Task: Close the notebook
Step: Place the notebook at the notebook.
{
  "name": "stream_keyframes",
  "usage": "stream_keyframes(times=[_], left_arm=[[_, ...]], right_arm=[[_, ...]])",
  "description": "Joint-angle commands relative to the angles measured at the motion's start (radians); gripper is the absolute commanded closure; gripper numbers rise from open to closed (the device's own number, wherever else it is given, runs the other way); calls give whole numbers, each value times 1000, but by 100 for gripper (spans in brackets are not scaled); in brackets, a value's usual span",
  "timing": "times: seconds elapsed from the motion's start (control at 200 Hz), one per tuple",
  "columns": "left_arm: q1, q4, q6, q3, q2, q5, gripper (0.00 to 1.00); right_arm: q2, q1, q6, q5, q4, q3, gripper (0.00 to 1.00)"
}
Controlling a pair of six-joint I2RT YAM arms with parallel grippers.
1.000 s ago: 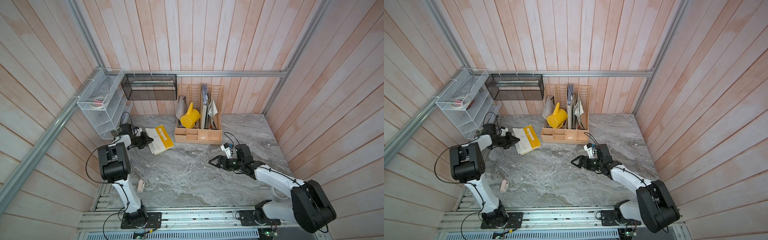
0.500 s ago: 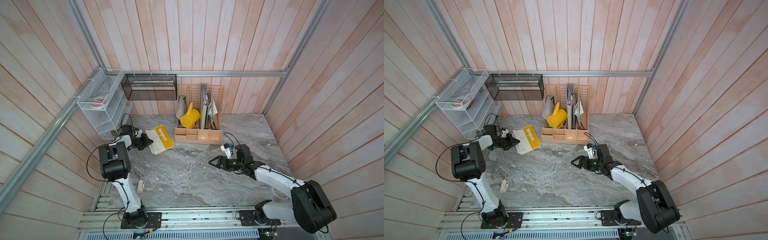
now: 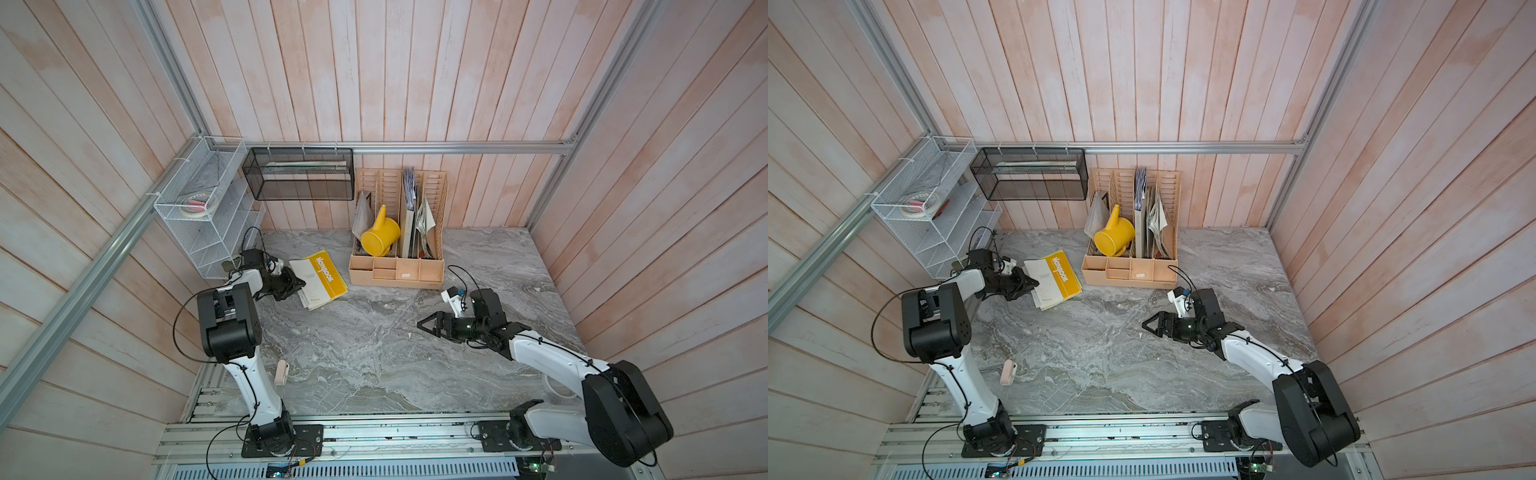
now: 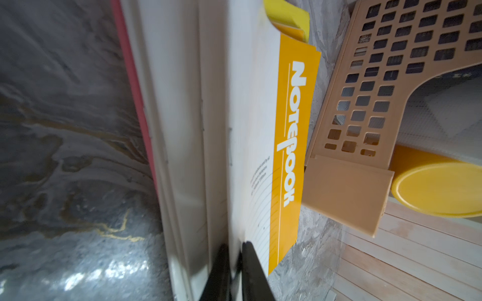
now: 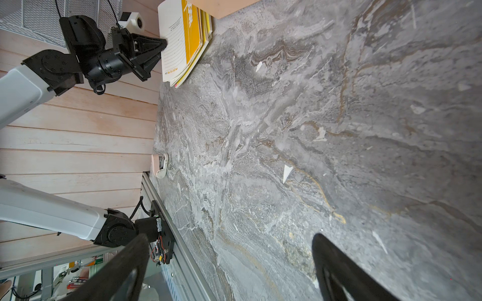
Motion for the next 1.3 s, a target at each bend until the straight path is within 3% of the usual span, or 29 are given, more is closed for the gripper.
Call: stream_keyframes(times=[0.0,0.27,0.885,1.295], left_arm=[[6,-14,19,23,22,-17,83],[6,-16,21,23,10,-13,78],[5,-42,48,48,-82,-57,78],[6,-53,50,63,-64,-75,78]], right_arm=[[-14,10,-5,-14,1,-13,2],[-5,16,-4,-16,5,-12,2],[42,46,-4,-18,8,19,2],[69,72,-6,-13,5,42,2]])
